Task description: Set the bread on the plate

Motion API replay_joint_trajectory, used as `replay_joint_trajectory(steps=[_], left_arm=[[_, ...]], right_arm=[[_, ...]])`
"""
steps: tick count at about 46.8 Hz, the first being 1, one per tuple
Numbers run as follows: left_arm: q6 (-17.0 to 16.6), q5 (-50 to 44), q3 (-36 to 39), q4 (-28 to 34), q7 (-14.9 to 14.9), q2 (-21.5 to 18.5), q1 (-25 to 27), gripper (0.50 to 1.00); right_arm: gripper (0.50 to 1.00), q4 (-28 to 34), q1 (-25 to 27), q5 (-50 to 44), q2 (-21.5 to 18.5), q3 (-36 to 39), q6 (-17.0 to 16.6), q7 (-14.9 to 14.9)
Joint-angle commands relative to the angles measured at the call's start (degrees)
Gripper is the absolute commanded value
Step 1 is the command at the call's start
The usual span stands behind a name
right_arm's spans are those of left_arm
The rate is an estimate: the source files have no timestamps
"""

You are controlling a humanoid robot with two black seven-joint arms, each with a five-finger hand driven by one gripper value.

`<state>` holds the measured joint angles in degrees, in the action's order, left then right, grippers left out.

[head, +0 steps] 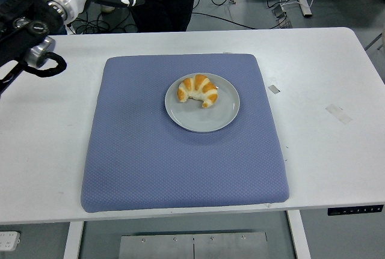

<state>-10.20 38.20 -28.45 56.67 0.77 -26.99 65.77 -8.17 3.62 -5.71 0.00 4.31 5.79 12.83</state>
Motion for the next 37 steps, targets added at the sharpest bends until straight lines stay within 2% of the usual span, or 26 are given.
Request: replay_joint_trajectory(steps=[1, 7, 16, 37], left_arm=[[0.09, -1.72, -2.92, -0.33, -1.73, -1.58, -2.13, 0.934], [0.09, -4.36, -7.40, -1.03, -3.14, -3.69, -5.73, 0.936], [0.09, -5.95, -12.16, -2.61, -6.04, -4.30, -10.04, 0.939], [0.18, -9.20, -12.42, -2.88, -6.31, -4.92, -11.72, 0.951]], right_arm=[[1.000, 0.00, -0.02, 0.00, 0.00, 0.00, 0.01, 0.01], [1.000, 0.00, -0.02, 0.00, 0.00, 0.00, 0.01, 0.01], [1.000, 0.00, -0.02, 0.00, 0.00, 0.00, 0.01, 0.01], [1.000, -0.80, -1.25, 0.00, 0.00, 0.08, -0.08, 0.01]])
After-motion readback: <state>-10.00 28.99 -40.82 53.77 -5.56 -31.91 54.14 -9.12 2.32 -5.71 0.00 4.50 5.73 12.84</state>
